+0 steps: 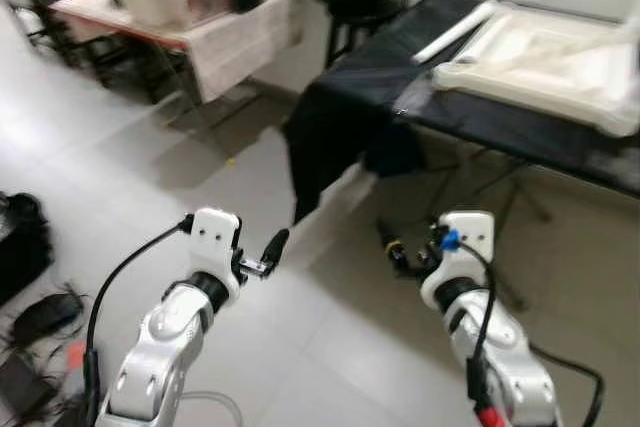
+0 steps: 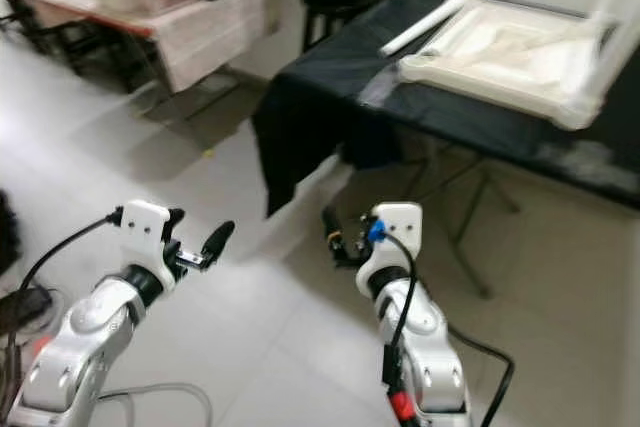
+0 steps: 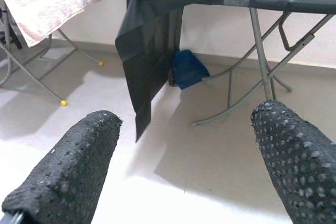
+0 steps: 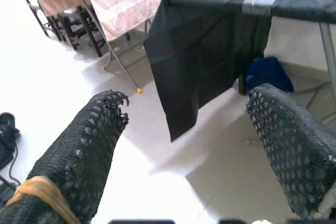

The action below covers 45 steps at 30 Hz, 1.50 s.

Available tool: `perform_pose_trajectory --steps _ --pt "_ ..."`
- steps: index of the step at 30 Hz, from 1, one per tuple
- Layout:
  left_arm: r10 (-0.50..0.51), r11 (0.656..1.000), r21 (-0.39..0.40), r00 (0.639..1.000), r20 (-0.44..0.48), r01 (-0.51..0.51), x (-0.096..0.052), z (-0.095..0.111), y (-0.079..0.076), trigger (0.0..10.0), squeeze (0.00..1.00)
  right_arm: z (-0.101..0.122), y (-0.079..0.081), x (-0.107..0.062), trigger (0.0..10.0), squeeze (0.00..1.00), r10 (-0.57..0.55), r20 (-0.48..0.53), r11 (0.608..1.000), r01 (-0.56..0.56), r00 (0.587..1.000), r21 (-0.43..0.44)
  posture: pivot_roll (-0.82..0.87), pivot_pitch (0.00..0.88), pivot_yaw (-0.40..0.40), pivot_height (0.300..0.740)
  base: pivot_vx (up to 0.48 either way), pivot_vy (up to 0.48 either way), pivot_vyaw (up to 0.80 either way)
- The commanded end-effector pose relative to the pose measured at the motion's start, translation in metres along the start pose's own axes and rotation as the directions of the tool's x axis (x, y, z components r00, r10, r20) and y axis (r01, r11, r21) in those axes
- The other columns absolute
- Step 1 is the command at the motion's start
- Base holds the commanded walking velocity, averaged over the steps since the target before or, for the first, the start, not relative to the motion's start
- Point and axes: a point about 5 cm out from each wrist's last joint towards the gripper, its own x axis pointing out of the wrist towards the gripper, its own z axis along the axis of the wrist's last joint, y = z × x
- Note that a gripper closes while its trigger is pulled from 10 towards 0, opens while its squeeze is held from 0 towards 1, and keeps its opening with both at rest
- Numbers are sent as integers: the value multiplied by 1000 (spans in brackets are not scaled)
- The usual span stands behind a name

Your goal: Building children table

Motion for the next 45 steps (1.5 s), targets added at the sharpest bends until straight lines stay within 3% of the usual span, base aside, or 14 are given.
perform_pose_trajectory --steps 1,11,21,27,32,37,40,42,45 --pt "-26 999 -19 999 32 27 0 5 -4 10000 0 -1 -4 -2 10000 0 -8 -4 1000 8 1000 -12 -2 130 32 740 424 0 -800" --pt "-27 998 -54 999 34 29 -4 4 -3 10000 0 -1 -5 0 10000 0 1 -2 1000 -1 1000 -31 -10 126 28 740 406 0 -317" --pt "-53 996 -64 997 57 57 -2 8 -6 10000 0 9 4 3 10000 0 101 44 994 -98 994 -51 -15 116 23 740 381 0 0" --pt "-81 994 -60 993 90 86 2 17 -10 10000 0 27 9 6 10000 0 171 108 983 -162 979 -86 -18 111 24 740 370 0 0" --pt "-118 991 -52 984 136 127 8 32 -11 10000 0 53 0 15 10000 0 151 179 984 -130 972 -124 -22 105 24 740 352 0 0" --pt "-139 988 -43 979 149 147 10 36 -14 10000 0 60 -7 17 10000 0 127 201 983 -96 971 -157 -25 105 28 740 441 0 0" --pt "-155 986 -43 976 154 163 11 38 -15 10000 0 64 -11 18 10000 0 121 192 973 -78 974 -219 -26 106 30 740 465 0 0" --pt "-168 983 -46 973 157 177 11 39 -17 10000 0 68 -16 19 10000 0 120 176 946 -59 977 -317 -26 108 31 740 467 0 0" --pt "-191 979 -47 969 155 201 11 39 -20 10000 0 74 -30 23 10000 0 69 163 924 -2 984 -381 -26 109 32 740 472 0 0"
